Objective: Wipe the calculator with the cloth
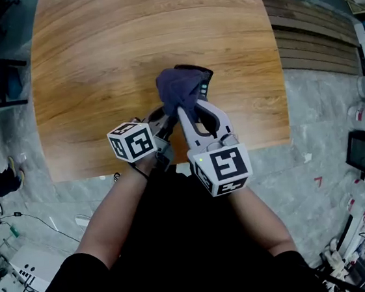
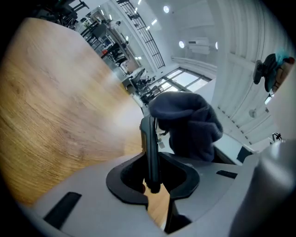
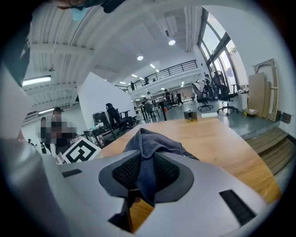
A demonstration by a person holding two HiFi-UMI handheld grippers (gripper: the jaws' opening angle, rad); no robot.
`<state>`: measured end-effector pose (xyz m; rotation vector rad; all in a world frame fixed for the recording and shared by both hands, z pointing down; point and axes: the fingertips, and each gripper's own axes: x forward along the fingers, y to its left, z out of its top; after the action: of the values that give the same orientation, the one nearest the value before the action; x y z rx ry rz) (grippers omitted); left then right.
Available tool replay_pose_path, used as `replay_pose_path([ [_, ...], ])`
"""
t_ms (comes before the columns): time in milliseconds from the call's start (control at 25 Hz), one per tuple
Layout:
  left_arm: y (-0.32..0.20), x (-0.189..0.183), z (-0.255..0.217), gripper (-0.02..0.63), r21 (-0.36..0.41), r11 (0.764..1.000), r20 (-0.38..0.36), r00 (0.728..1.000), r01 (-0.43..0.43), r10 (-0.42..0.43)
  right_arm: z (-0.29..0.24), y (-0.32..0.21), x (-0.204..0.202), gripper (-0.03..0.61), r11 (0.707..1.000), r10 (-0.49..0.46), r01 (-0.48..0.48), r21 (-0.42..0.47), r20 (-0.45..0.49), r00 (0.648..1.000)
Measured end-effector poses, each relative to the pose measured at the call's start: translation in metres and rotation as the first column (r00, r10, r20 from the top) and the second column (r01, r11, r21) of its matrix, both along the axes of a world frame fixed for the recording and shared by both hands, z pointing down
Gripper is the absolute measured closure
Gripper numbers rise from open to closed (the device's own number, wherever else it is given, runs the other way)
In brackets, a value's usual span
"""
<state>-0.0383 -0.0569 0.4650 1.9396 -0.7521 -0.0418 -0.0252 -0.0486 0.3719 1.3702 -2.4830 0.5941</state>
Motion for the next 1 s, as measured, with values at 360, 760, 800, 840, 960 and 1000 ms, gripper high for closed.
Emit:
replay_pose_path([
  [360, 0.007, -0.009, -0.008, 0.545, -0.009, 1.000, -0.048, 0.999, 0.004, -0.004, 0.050, 0.006, 0.009, 0.502, 0.995, 0.030, -0.034, -0.098, -0.041, 0.999],
  [760, -0.005, -0.022, -0.006, 0.545, -0.031, 0.998, -0.070, 0.996, 0.047, -0.049, 0.123, 0.020, 0.089, 0.502, 0.946, 0.189, -0.221, -0.237, -0.151, 0.970],
  [800, -0.006, -0.023, -0.007, 0.545, -0.030, 0.998, -0.072, 0.996, 0.052, -0.054, 0.127, 0.023, 0.100, 0.502, 0.938, 0.209, -0.245, -0.247, -0.164, 0.964],
  [840, -0.007, -0.023, -0.007, 0.545, -0.030, 0.998, -0.071, 0.996, 0.056, -0.058, 0.129, 0.025, 0.109, 0.502, 0.931, 0.228, -0.267, -0.250, -0.173, 0.958],
  [960, -0.012, -0.026, -0.005, 0.545, -0.030, 0.998, -0.068, 0.996, 0.064, -0.066, 0.123, 0.023, 0.124, 0.502, 0.923, 0.268, -0.306, -0.232, -0.180, 0.946],
  [1000, -0.013, -0.026, -0.004, 0.545, -0.032, 0.997, -0.064, 0.996, 0.065, -0.067, 0.117, 0.020, 0.126, 0.502, 0.925, 0.276, -0.311, -0.218, -0.176, 0.945],
])
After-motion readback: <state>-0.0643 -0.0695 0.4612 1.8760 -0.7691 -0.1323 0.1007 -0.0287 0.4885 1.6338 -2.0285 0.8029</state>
